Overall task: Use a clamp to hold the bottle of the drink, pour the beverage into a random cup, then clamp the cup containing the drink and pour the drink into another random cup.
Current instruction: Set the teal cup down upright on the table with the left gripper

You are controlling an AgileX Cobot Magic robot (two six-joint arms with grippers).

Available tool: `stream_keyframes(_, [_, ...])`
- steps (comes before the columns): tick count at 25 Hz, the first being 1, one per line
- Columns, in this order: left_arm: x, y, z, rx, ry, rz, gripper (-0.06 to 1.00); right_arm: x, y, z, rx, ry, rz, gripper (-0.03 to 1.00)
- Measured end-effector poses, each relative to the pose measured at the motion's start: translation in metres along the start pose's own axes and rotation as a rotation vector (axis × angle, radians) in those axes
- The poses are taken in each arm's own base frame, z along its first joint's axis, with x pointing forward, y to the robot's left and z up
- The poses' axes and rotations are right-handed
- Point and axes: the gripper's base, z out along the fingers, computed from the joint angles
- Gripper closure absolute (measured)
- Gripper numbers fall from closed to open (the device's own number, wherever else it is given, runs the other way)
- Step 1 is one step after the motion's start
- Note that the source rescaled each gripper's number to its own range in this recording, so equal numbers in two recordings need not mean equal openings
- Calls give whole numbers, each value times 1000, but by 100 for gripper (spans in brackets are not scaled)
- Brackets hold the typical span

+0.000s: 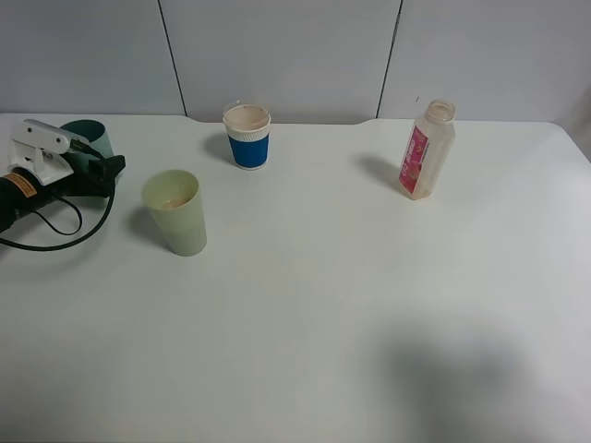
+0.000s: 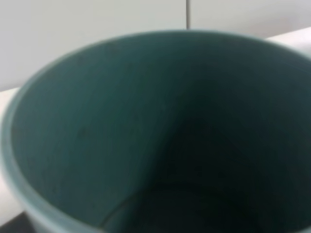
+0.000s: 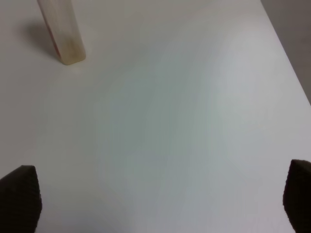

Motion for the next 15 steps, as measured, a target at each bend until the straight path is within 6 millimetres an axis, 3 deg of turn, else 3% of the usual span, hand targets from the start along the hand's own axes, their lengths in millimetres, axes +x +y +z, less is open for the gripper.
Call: stream_keyframes(15, [0, -2, 0, 23, 0, 8, 94, 0, 0, 0, 0, 0, 0, -3])
